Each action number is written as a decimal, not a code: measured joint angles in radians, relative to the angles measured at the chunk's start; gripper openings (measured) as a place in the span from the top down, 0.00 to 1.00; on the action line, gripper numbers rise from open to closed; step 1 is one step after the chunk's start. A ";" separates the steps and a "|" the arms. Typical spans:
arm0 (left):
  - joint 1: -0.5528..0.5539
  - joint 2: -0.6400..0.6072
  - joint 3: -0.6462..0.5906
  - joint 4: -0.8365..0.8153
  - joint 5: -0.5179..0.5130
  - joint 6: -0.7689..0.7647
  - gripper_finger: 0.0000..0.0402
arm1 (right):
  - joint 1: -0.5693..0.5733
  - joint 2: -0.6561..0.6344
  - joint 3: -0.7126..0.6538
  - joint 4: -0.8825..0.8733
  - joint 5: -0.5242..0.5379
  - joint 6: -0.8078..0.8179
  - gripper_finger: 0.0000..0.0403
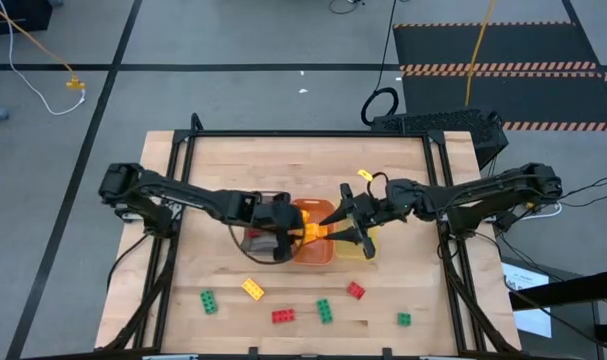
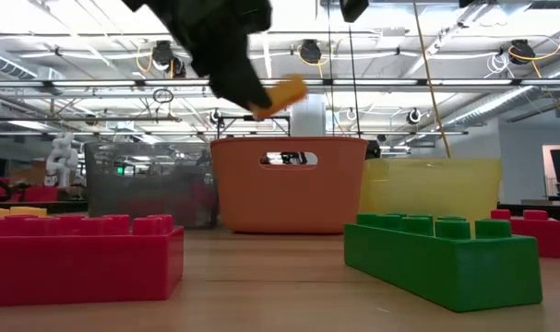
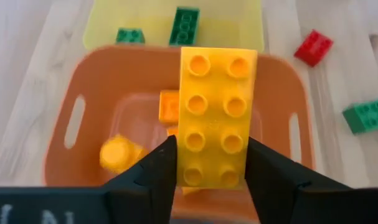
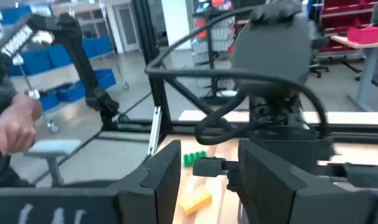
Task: Sort & place blocks by color
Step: Put the yellow game piece into the orange bin, then adjust the orange bin on the table, then put the yellow game piece into the orange bin
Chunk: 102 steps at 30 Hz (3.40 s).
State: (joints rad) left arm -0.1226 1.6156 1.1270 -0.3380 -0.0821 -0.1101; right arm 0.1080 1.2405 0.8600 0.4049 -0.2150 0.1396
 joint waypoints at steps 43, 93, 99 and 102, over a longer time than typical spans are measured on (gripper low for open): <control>-0.200 0.198 0.119 -0.048 0.161 -0.052 0.49 | 0.014 -0.008 0.000 -0.060 0.004 -0.029 0.62; -0.439 0.106 0.138 -0.570 0.029 -0.083 0.38 | 0.025 -0.008 -0.001 -0.098 0.001 -0.028 0.62; -0.438 0.184 0.103 -0.547 0.020 -0.056 0.19 | 0.025 -0.008 -0.001 -0.096 0.001 -0.028 0.62; -0.436 0.207 0.103 -0.528 0.021 -0.032 0.13 | 0.025 -0.008 -0.001 -0.096 0.001 -0.029 0.62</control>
State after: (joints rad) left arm -0.5591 1.8223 1.2304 -0.8663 -0.0607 -0.1424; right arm 0.1329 1.2327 0.8593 0.3084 -0.2138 0.1106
